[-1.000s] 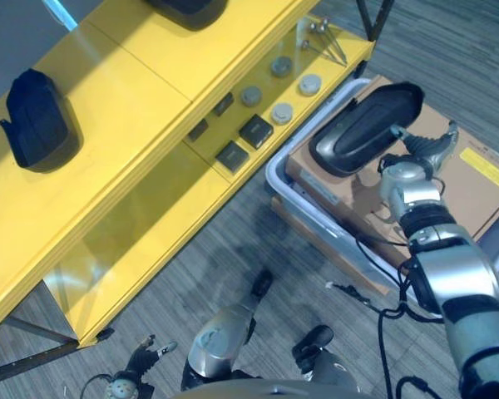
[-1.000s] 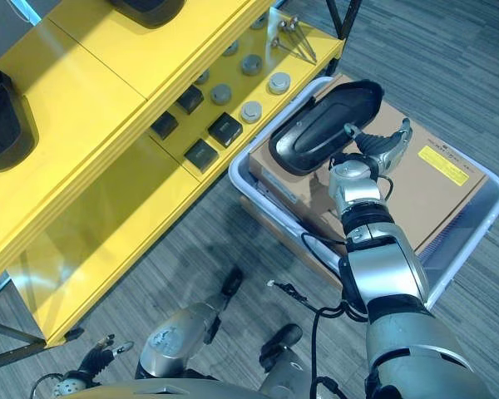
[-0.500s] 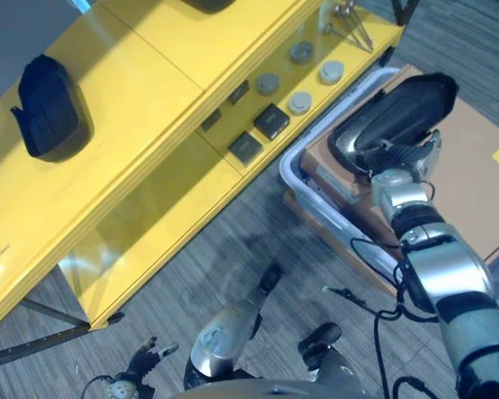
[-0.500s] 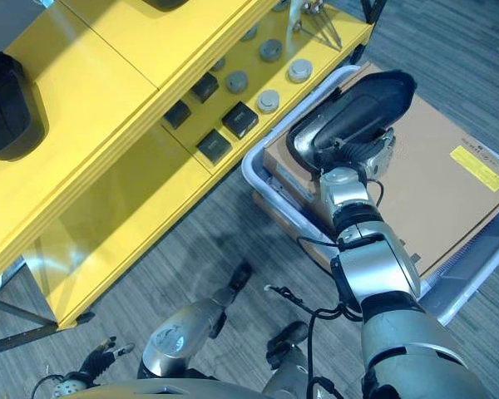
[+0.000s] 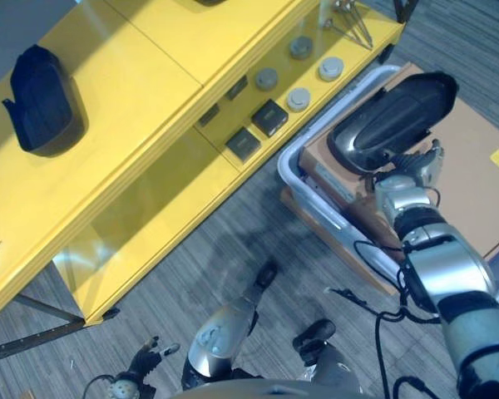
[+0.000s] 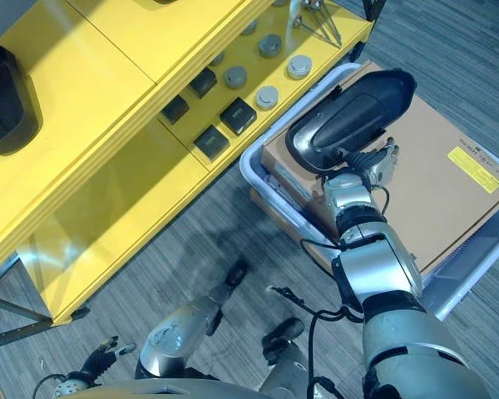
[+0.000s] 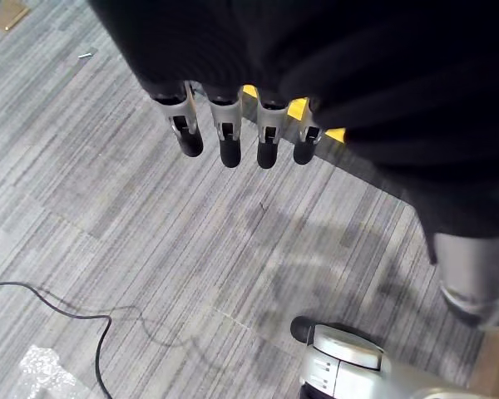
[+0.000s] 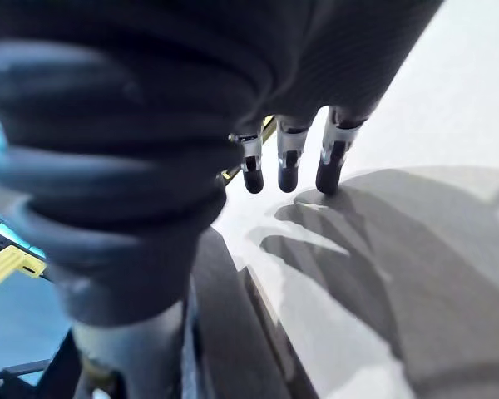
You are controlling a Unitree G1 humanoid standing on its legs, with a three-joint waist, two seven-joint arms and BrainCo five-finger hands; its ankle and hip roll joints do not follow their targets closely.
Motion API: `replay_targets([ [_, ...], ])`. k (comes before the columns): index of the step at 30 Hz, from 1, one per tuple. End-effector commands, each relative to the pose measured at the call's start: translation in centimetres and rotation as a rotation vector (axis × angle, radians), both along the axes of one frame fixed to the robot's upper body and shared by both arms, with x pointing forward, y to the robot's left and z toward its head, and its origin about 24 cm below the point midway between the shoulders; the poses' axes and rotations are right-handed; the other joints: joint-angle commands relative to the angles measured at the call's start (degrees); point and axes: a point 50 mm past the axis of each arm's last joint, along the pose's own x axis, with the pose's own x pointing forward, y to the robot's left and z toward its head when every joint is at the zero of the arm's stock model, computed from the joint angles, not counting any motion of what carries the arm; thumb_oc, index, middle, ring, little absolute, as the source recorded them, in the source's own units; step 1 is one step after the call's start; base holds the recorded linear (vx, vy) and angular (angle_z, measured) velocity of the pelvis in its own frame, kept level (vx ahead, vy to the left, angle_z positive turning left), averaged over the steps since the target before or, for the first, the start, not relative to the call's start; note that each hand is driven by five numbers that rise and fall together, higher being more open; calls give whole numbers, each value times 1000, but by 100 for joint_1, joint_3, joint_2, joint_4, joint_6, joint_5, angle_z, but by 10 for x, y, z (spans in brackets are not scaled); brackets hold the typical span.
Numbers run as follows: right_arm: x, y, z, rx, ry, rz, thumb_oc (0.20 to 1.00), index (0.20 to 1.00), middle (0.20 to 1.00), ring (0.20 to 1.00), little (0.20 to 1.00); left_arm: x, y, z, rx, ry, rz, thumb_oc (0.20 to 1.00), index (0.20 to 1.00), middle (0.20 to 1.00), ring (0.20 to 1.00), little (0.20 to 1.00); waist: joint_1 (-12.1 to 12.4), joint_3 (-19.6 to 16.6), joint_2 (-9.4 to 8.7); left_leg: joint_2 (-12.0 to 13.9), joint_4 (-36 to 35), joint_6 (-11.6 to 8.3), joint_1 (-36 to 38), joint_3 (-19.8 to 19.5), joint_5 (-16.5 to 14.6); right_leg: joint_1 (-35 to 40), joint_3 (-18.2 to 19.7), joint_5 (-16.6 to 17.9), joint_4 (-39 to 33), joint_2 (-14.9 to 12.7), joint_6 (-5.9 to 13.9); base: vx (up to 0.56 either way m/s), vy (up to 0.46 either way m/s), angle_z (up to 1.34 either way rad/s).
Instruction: Move parts from the plastic box to the shelf.
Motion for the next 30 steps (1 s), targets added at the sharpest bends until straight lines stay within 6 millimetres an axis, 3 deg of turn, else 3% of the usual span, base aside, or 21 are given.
replay_targets([
  [1, -7, -23, 18, -111, -36, -25, 1000, 1000, 1000, 1000, 1000, -7, 16, 2, 40, 11, 10, 1000, 1000, 1000, 1000, 1000, 63, 365, -211, 1, 487, 58, -354, 352, -605, 311, 724, 860, -986, -314, 297, -9, -31, -1],
  [22, -47, -84, 12, -26, -57, -194, 1000, 1000, 1000, 1000, 1000, -6, 28, 6, 50, -3, 44, 1000, 1000, 1000, 1000, 1000, -242, 280, -361, 167, 309, 47, -196, 571, -621, 278, 842, 900, -1058, -207, 345, -9, -19, -7],
  [27, -47, -84, 11, -20, -85, -166, 1000, 1000, 1000, 1000, 1000, -5, 26, 6, 53, -7, 40, 1000, 1000, 1000, 1000, 1000, -257, 295, -350, 177, 301, 43, -183, 576, -616, 283, 839, 905, -1063, -199, 345, -3, -6, -1],
  [30, -39, -72, 24, -28, -193, -128, 1000, 1000, 1000, 1000, 1000, -3, 24, 6, 53, -15, 41, 1000, 1000, 1000, 1000, 1000, -261, 307, -331, 177, 258, 39, -152, 578, -601, 308, 830, 924, -1096, -195, 343, 0, 0, 0],
])
